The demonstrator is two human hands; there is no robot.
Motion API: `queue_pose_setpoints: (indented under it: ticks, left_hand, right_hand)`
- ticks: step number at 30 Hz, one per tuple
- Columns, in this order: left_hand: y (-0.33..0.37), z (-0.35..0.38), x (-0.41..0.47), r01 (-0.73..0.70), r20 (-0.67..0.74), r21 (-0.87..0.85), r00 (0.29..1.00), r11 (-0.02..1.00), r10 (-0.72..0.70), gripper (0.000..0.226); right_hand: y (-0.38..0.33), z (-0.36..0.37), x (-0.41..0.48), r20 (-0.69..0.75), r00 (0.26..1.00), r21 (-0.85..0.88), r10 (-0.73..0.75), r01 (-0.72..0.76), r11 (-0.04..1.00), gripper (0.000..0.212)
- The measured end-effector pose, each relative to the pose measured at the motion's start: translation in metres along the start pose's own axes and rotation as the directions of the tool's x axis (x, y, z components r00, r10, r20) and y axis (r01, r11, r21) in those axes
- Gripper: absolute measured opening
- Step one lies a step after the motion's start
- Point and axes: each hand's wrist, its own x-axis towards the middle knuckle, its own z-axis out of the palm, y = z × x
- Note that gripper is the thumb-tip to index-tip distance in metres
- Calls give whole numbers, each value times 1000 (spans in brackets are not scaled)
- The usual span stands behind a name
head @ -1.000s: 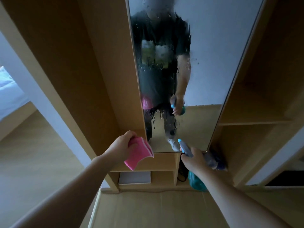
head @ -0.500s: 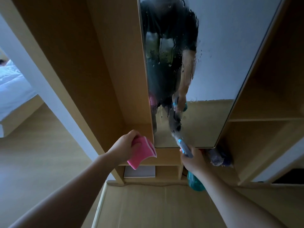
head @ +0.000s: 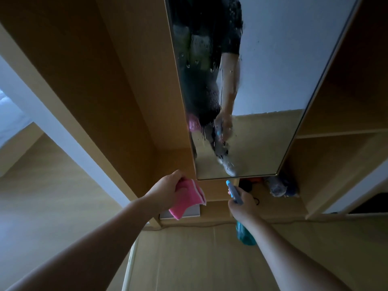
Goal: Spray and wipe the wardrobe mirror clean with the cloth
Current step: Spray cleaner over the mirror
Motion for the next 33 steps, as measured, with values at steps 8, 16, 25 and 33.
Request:
queue_pose_setpoints:
  ticks: [8,16,25,33]
  left_hand:
    - [-2,10,12,-50,46,-18,998,999,51,17]
    - [9,14,23,-42,59,-42,997,998,45,17]
    - [45,27,38,-109,96,-34,989,993,112,14]
    - [87,33,54,-162,101,-30,981,986,164,28]
  right_hand:
    - [9,3,3,-65,998,-57,7,-11,998,21]
    - [21,-28,1,-216,968,32,130,-126,992,32]
    - [38,-67,1,-303,928,42,216,-213,976,28]
    - [19,-122,-15,-345,930,98,127,-99,990,26]
